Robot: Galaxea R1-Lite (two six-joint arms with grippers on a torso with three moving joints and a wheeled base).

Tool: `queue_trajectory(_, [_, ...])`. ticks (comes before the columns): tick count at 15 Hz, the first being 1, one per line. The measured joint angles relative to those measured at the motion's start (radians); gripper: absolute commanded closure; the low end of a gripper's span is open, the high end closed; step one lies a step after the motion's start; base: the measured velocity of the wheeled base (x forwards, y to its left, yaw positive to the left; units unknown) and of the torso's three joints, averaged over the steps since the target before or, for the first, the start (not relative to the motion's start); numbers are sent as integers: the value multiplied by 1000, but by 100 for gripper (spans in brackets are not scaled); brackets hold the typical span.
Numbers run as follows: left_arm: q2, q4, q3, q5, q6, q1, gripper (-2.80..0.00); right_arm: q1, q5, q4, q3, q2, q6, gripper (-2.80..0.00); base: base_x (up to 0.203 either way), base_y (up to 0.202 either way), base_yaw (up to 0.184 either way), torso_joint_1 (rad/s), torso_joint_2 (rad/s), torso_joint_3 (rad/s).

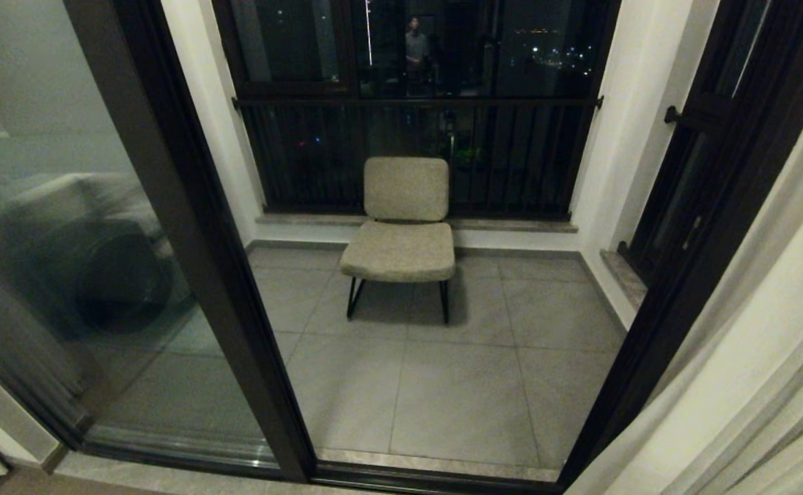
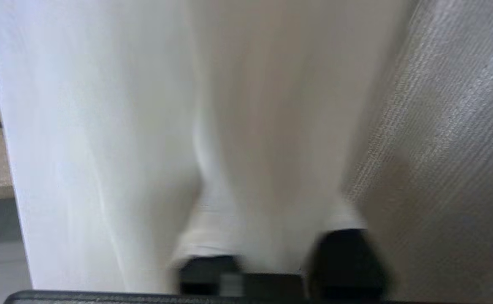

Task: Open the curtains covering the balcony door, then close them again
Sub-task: Pull the inner curtains open on both sides

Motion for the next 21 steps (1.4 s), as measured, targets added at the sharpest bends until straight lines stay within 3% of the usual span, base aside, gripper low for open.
queue_trajectory(5, [0,0,0,0,0,-1,0,-2,6,8,90,-68,-1,-280,0,0,0,0,0,0])
queue_trajectory(10, [0,1,0,0,0,0,0,2,99,69,298,-269,-20,-280,0,0,0,0,0,0])
queue_trajectory(15, [0,0,0,0,0,0,0,16,103,114,581,-518,-138,-280,0,0,0,0,0,0])
queue_trajectory(21, [0,0,0,0,0,-1,0,63,101,104,656,-612,-160,-280,0,0,0,0,0,0])
